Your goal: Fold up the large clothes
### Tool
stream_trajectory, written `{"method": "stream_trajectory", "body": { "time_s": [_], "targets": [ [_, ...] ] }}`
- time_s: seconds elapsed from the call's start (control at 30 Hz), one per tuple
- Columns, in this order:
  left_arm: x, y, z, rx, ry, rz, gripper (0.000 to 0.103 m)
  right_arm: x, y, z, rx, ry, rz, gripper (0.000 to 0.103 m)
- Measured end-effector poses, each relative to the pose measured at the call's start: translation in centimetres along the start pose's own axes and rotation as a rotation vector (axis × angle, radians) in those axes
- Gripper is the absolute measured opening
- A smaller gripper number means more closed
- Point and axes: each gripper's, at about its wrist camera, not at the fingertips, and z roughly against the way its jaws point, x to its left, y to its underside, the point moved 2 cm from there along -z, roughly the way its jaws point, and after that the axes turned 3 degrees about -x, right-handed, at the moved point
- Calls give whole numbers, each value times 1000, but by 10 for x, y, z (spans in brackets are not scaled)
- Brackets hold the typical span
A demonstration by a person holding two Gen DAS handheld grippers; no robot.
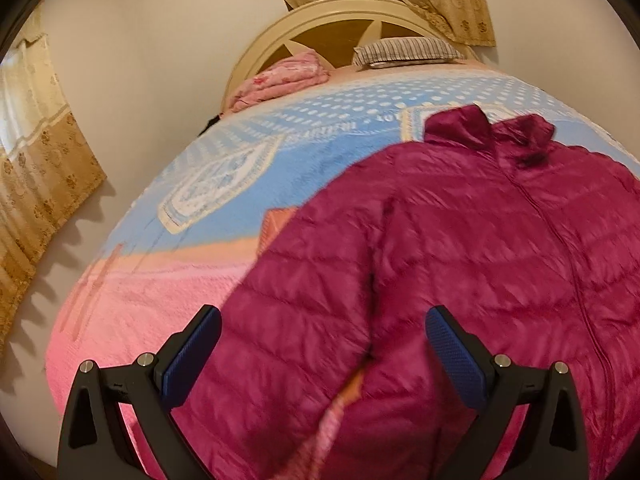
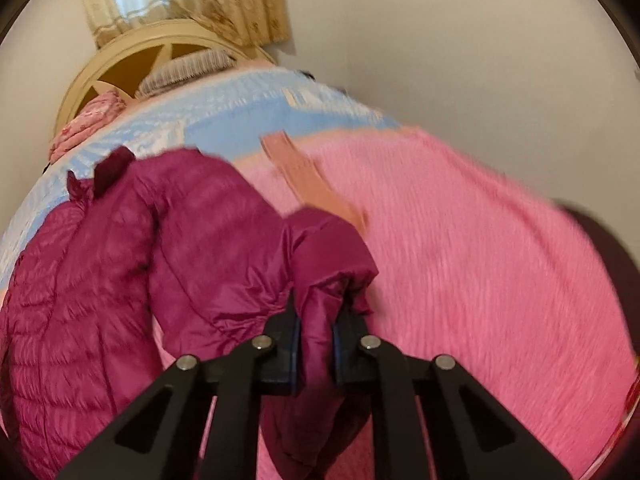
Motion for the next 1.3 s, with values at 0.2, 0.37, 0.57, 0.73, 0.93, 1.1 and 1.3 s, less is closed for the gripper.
{"method": "stream_trajectory", "body": {
  "time_s": [0.2, 0.37, 0.57, 0.73, 0.93, 1.1, 1.3],
  "targets": [
    [16, -12, -11, -3, -30, 13, 102, 60, -48, 11, -104, -10, 144, 14],
    [28, -17, -24, 4, -34, 26, 102, 125, -75, 7, -156, -33, 275, 14],
    [45, -17, -39, 16, -50, 28, 102, 208, -82, -9, -177, -80, 430, 13],
    [62, -13, -58, 38, -71, 49, 102, 271, -67, -31, -171, -115, 542, 13],
    [77, -8, -80, 68, -98, 60, 102, 326, -42, -68, -143, -144, 623, 13],
    [80, -7, -96, 92, -116, 56, 102, 363, -19, -91, -122, -168, 671, 13],
    [87, -14, -94, 85, -144, 70, 102, 381, -4, -93, -75, -273, 657, 45]
  ]
}}
